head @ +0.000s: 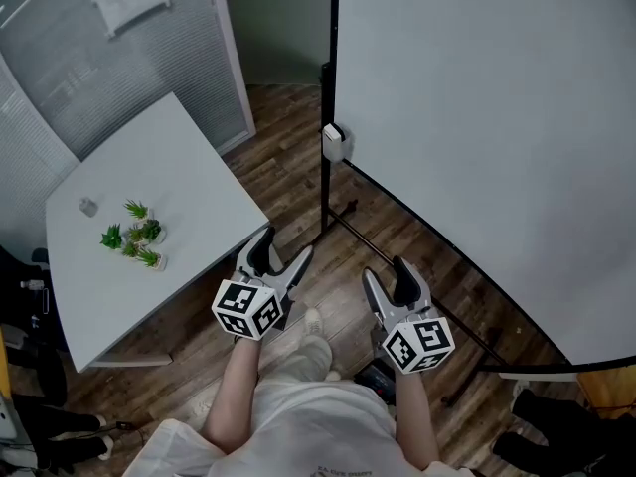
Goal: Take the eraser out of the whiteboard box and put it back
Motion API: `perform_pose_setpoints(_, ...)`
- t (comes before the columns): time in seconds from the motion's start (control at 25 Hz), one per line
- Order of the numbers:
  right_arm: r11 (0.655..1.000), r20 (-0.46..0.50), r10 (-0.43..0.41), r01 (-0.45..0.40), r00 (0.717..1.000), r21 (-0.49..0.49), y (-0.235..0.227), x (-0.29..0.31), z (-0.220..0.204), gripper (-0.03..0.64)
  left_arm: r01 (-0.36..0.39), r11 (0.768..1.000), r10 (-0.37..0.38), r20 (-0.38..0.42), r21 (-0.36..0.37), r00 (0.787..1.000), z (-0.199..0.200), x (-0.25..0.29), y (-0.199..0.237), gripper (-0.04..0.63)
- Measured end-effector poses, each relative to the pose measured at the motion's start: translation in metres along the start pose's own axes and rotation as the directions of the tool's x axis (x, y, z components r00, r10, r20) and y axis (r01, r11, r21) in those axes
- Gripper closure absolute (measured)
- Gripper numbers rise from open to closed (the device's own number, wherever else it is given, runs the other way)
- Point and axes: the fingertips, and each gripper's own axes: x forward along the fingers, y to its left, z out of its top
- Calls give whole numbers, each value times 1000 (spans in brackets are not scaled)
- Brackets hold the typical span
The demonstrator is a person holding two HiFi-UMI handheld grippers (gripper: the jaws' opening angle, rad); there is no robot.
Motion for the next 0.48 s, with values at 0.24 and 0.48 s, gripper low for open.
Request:
perform_pose_setpoints(0.24,1000,-13,0,0,1000,-12,-30,52,12,347,32,999,-33,7,32,999,14,61,22,259)
perform_pose_setpoints(0.48,1000,-8,-18,18,1000,-21,-52,112,30,347,72,997,-71,-19,35,997,26,120,56,268)
